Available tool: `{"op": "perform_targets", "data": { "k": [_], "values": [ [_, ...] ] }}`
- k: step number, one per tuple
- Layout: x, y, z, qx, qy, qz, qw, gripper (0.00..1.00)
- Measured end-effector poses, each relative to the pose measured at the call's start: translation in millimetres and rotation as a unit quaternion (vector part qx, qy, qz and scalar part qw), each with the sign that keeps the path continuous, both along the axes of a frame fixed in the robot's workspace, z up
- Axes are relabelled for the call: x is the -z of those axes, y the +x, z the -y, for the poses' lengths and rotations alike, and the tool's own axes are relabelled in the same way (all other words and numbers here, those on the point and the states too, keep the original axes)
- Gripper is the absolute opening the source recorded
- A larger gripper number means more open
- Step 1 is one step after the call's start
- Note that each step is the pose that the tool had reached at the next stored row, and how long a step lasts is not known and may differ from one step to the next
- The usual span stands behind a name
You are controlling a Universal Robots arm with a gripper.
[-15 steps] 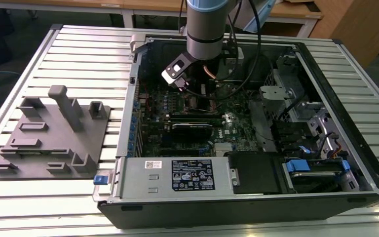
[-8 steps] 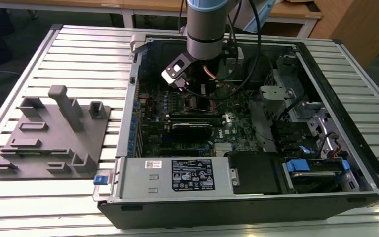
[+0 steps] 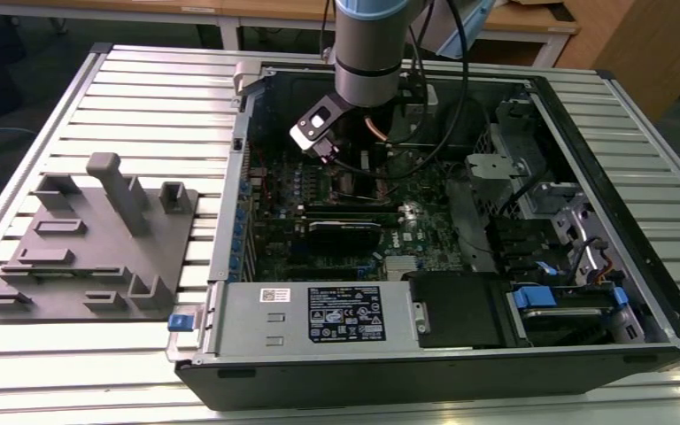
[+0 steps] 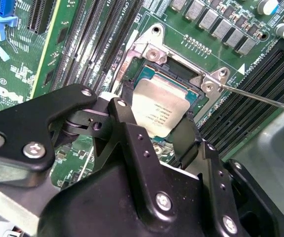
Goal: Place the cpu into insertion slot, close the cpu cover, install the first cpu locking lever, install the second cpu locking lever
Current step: 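Place the cpu into insertion slot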
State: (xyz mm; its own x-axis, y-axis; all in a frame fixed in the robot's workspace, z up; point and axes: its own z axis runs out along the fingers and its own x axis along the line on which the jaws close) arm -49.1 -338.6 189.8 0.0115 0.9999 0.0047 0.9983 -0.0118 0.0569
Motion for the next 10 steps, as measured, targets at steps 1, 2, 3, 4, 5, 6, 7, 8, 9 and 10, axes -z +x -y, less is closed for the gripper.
{"op": "perform_targets", "data": {
  "k": [1,2,3,4,5,6,7,8,9,10],
  "values": [
    [0.1,0.0,0.0,0.0,0.0001,0.0,1.0,0.55],
    [0.2,0.0,-0.1,0.0,0.0003,0.0001,1.0,0.55],
    [0.2,0.0,-0.1,0.0,0.0003,0.0001,1.0,0.55],
    [0.2,0.0,-0.1,0.0,0.0003,0.0001,1.0,0.55],
    [0.2,0.0,-0.1,0.0,0.0003,0.0001,1.0,0.55],
    [0.1,0.1,-0.1,0.0,0.0004,0.0002,1.0,0.55],
    [-0.4,0.1,-0.2,0.0,0.0006,0.0003,1.0,0.55],
    [-1.0,0.1,-0.3,0.0,0.001,0.0005,1.0,0.55],
    [-1.7,0.2,-0.4,0.0,0.0011,0.0006,1.0,0.55],
    [-2.4,0.1,-0.3,0.0,0.0007,0.0003,1.0,0.55]
  ]
}}
